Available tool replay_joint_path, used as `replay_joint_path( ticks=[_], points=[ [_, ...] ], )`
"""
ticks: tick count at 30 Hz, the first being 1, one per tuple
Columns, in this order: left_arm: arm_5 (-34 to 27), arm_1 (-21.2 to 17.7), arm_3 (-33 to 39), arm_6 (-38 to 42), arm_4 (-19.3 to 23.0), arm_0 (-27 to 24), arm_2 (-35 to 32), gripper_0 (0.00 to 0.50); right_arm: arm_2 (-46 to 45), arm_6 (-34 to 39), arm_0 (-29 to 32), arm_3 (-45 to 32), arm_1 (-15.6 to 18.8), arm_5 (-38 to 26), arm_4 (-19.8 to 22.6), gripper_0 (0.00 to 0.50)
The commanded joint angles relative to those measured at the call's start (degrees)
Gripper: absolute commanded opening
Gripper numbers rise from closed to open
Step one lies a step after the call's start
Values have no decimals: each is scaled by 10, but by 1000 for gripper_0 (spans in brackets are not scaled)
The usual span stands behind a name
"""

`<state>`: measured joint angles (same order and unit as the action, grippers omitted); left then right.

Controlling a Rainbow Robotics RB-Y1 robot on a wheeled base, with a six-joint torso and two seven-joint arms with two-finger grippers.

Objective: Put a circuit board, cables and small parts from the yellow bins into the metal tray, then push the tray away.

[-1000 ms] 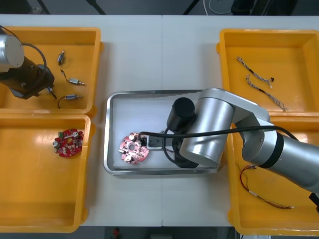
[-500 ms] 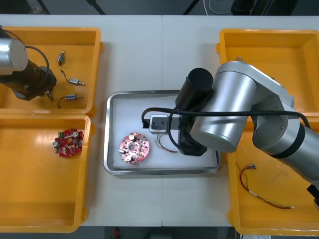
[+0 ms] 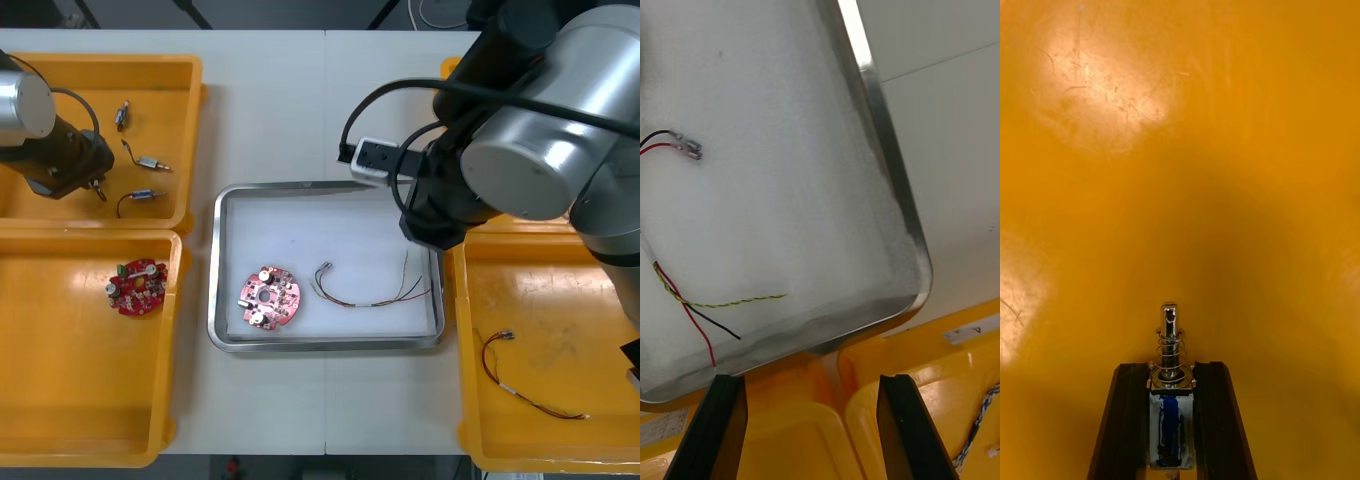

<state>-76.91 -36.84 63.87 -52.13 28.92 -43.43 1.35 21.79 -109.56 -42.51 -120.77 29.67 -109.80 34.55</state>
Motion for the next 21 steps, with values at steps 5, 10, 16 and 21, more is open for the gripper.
replay_joint_path(
  ticks=[5, 10, 16, 21],
  points=[
    [-140, -24, 143, -50, -7, -22, -41, 0, -128, 21, 35, -39, 21, -2, 8, 500],
    [-253, -23, 246, -43, -4, -22, -29, 0, -186, 25, 56, -38, 39, -2, -2, 500],
    [-331, -16, 349, -28, 27, -22, -5, 0, -233, 26, 69, -24, 44, -2, -40, 500],
    [-331, -3, 415, -15, 52, -22, 23, 0, -269, 19, 69, 16, 48, -2, -52, 500]
  ],
)
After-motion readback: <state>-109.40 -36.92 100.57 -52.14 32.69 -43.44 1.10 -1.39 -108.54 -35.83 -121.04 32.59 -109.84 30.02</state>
